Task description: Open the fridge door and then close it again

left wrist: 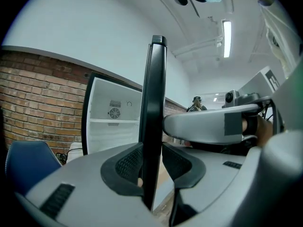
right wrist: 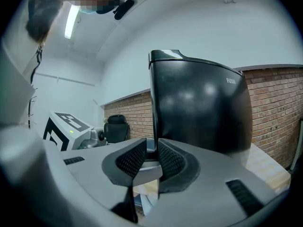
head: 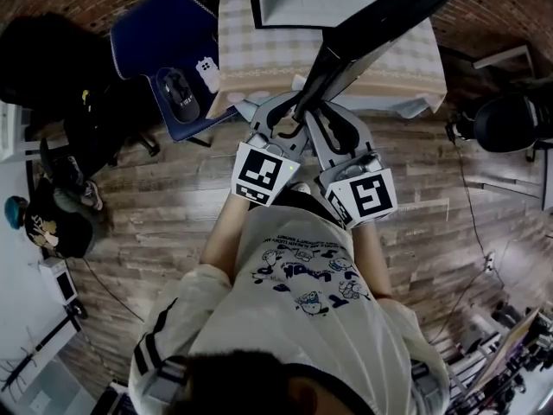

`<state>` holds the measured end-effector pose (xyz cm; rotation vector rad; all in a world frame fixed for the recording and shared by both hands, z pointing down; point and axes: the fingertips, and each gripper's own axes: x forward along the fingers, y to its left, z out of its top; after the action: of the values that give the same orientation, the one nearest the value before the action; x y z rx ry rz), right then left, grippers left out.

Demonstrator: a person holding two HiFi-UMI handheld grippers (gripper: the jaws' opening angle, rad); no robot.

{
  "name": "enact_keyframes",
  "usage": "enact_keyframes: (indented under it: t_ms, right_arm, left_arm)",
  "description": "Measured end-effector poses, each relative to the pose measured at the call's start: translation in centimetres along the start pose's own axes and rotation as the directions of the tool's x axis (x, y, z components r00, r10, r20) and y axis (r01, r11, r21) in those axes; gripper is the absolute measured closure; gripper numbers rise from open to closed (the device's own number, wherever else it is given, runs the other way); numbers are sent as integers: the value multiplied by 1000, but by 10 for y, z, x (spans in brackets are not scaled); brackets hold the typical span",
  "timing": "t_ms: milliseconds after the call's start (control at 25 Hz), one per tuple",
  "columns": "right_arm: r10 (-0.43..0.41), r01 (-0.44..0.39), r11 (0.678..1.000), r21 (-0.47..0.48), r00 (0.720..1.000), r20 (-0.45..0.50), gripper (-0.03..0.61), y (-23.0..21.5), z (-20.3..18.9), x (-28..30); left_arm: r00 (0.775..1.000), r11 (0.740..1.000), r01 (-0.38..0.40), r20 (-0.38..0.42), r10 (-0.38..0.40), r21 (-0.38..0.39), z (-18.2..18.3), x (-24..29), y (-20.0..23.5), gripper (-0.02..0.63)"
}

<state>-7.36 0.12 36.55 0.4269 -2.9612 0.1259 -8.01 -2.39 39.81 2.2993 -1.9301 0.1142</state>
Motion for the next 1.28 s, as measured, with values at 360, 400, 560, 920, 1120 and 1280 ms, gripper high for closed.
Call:
enact_keyframes:
  t_ms: [360,400,560,920,1120,1280]
  right_arm:
    - [53,-53,999,2,999,-6,490,3,5,39]
    - [58,-58,998,2,998,-7,491,3,6,43]
    - [73,-73,997,6,997,-5,491,2,9,61]
    - [75,-75,997,13,997,-5,491,-9,15,91]
    - [74,-73,997,16,997,-21,491,-15,13,105]
    - [56,-56,998,14,998,-19,490,-22,17,114]
  left_arm:
    - [999,999,-36,-5,36,-9,2,4,40,486]
    - [999,999,-39,-6,39,-9,2,5,44,485]
    - [999,999,-51,-7,51,-14,3,9,61,480]
    - [998,997,-66,-5,65,-31,7,18,97,469]
    - [997,996,-78,-5,77,-34,8,24,118,465]
    - [997,996,-79,-4,79,-37,11,28,132,462]
